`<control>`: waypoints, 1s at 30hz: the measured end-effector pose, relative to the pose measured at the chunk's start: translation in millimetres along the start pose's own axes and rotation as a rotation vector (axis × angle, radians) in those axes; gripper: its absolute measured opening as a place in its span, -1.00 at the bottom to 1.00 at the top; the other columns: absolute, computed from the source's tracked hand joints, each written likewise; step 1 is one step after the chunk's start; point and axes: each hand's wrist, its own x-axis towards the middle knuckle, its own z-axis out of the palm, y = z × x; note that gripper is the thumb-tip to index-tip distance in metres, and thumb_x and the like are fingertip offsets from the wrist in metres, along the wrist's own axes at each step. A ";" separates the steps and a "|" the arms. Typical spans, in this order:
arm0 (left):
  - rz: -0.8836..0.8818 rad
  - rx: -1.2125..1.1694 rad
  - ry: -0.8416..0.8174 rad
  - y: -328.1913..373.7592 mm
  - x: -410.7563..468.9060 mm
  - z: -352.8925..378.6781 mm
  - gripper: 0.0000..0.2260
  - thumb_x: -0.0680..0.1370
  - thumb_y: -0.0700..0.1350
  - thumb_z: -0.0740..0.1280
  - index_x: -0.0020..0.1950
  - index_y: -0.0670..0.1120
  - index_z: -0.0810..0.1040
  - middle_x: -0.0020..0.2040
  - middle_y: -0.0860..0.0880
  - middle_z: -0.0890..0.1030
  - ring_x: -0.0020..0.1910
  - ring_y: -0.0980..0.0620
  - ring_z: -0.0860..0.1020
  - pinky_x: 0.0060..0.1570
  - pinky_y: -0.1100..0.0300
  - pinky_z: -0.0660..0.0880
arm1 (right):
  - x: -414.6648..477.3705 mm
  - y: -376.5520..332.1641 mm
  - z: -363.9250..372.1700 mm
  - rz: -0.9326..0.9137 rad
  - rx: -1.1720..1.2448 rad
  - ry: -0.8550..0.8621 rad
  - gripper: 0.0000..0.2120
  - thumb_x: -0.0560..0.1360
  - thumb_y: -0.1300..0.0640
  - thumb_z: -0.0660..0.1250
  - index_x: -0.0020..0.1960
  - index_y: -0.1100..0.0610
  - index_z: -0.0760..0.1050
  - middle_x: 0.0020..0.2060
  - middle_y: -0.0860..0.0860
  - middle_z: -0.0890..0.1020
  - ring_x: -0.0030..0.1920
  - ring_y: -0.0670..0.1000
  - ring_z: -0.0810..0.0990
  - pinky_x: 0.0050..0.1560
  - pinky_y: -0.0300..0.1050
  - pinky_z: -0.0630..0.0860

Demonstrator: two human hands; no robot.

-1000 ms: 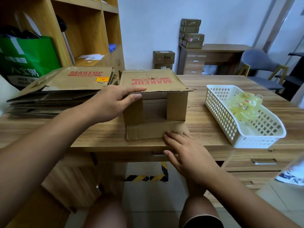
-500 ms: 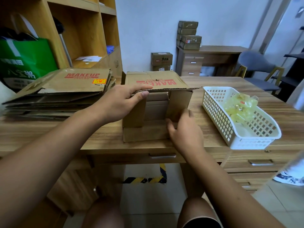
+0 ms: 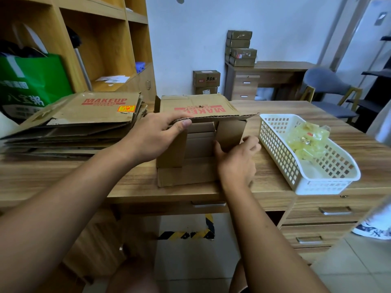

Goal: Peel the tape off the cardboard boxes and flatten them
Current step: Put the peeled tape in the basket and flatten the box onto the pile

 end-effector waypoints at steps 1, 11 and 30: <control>-0.004 0.011 0.006 0.2 0.2 -0.4 -0.59 0.65 0.16 0.17 0.47 0.10 0.45 0.41 0.03 0.51 0.42 -0.01 0.40 0.36 -0.01 0.43 | -0.5 -1.4 1.0 0.001 -0.007 0.000 -0.33 0.49 -0.25 0.40 0.32 0.16 0.20 0.29 0.12 0.35 0.02 0.31 0.61 -0.09 0.08 0.43; -0.005 0.017 -0.006 -2.7 -0.7 -1.9 -0.59 0.63 0.20 0.16 0.44 0.13 0.47 0.40 0.02 0.53 0.39 -0.04 0.44 0.33 -0.09 0.47 | -2.7 -1.1 2.6 -0.062 0.006 0.002 -0.36 0.48 -0.18 0.42 0.33 0.15 0.24 0.23 0.09 0.36 0.07 0.23 0.58 -0.06 0.10 0.44; -0.024 0.068 -0.049 0.3 -0.3 -1.9 -0.48 0.55 0.39 0.08 0.41 0.23 0.48 0.36 0.03 0.55 0.34 -0.07 0.48 0.24 -0.12 0.51 | -6.5 55.7 -44.7 -0.087 0.487 -0.076 -0.65 0.63 0.22 0.29 0.39 0.08 0.43 0.18 0.00 0.57 0.10 -0.16 0.57 0.17 -0.17 0.59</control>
